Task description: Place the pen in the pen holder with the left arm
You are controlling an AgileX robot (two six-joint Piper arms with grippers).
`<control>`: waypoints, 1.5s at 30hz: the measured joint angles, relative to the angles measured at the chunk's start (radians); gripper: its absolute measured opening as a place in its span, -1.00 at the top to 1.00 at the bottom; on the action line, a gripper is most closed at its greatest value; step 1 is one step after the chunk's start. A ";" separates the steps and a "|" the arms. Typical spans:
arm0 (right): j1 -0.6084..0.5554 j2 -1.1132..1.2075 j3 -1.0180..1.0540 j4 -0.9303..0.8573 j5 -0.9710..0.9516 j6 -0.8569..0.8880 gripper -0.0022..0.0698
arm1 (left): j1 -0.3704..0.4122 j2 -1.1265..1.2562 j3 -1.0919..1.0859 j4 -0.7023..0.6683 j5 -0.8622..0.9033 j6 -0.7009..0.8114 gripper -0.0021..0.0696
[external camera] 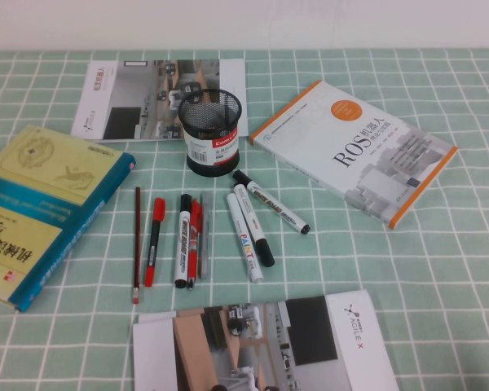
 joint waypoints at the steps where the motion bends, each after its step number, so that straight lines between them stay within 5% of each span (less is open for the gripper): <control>1: 0.000 0.000 0.000 0.000 0.000 0.000 1.00 | 0.000 0.000 -0.008 -0.005 0.027 0.000 0.94; 10: 0.000 0.000 0.000 0.000 0.000 0.000 1.00 | 0.000 0.350 -0.320 -0.011 0.244 -0.006 0.94; 26: 0.000 0.000 0.000 0.000 0.000 0.000 1.00 | -0.005 1.257 -0.921 -0.041 0.593 0.250 0.94; 35: 0.000 0.000 0.000 0.000 0.000 0.000 1.00 | -0.192 1.569 -1.143 0.140 0.637 0.106 0.94; 45: 0.000 0.000 0.002 0.000 0.000 0.000 1.00 | -0.260 1.757 -1.348 0.260 0.738 -0.013 0.94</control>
